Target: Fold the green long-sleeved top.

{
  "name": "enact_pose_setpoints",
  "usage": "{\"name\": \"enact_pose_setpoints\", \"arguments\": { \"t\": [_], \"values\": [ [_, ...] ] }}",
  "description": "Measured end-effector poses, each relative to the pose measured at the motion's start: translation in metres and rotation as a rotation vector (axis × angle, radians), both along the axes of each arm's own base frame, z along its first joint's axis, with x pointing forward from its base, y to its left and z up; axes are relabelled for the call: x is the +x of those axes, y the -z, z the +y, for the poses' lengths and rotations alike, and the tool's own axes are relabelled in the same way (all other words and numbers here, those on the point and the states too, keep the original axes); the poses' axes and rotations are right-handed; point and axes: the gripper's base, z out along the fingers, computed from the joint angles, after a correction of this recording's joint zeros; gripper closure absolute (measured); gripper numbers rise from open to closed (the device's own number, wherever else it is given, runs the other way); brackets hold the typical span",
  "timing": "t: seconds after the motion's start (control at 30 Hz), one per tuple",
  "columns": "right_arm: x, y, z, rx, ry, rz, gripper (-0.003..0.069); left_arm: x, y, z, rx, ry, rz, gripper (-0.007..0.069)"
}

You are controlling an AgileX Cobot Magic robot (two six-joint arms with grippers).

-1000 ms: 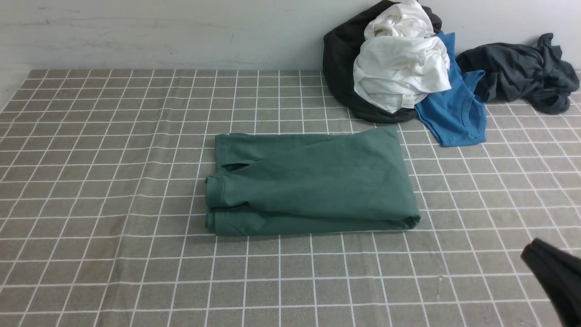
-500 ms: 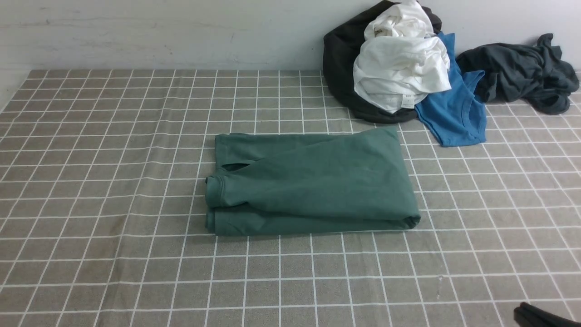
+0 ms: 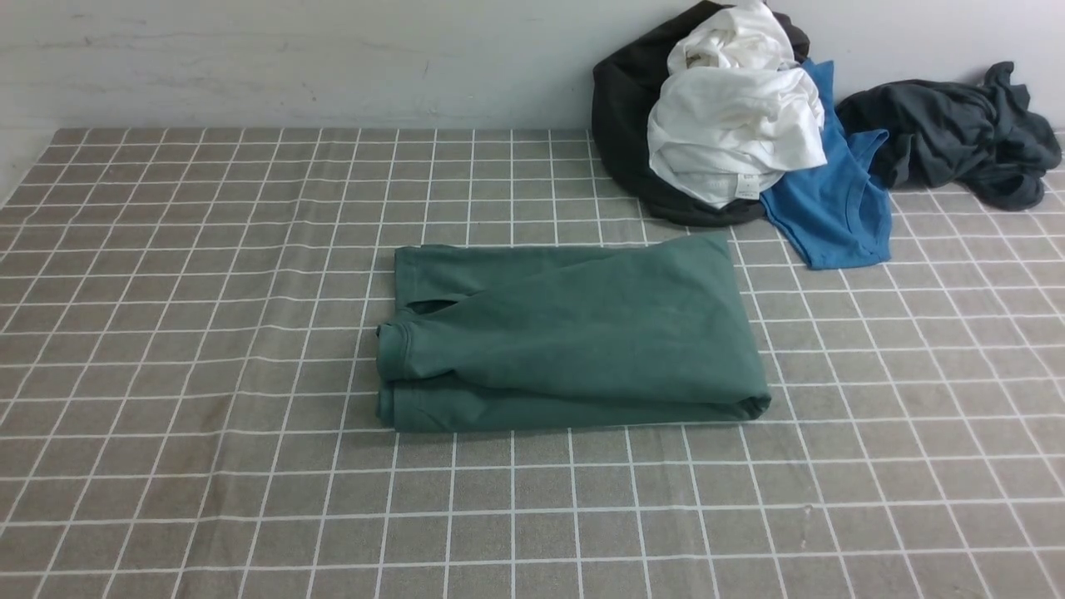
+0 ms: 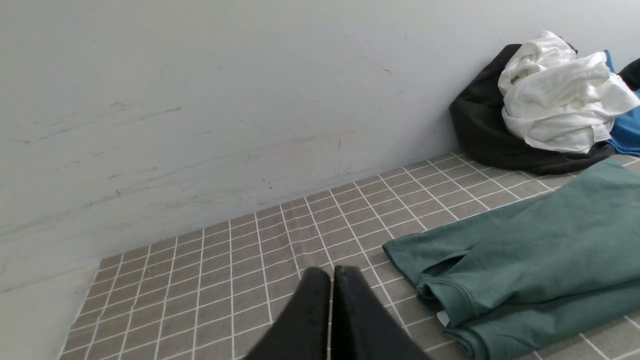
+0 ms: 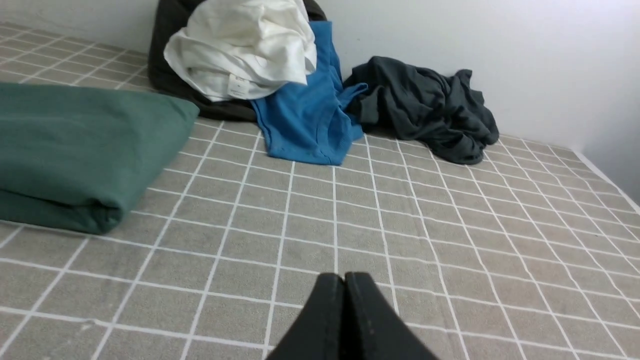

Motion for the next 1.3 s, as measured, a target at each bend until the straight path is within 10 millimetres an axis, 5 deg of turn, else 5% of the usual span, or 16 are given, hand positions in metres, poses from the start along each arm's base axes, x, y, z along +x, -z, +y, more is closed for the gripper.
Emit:
{"name": "enact_pose_setpoints", "arguments": {
  "t": [1.3],
  "values": [
    [-0.0008,0.0045,0.0000,0.085,0.012,0.048,0.0673,0.0000,0.0000,0.0000,0.000,0.000,0.000,0.0631]
  ]
}}
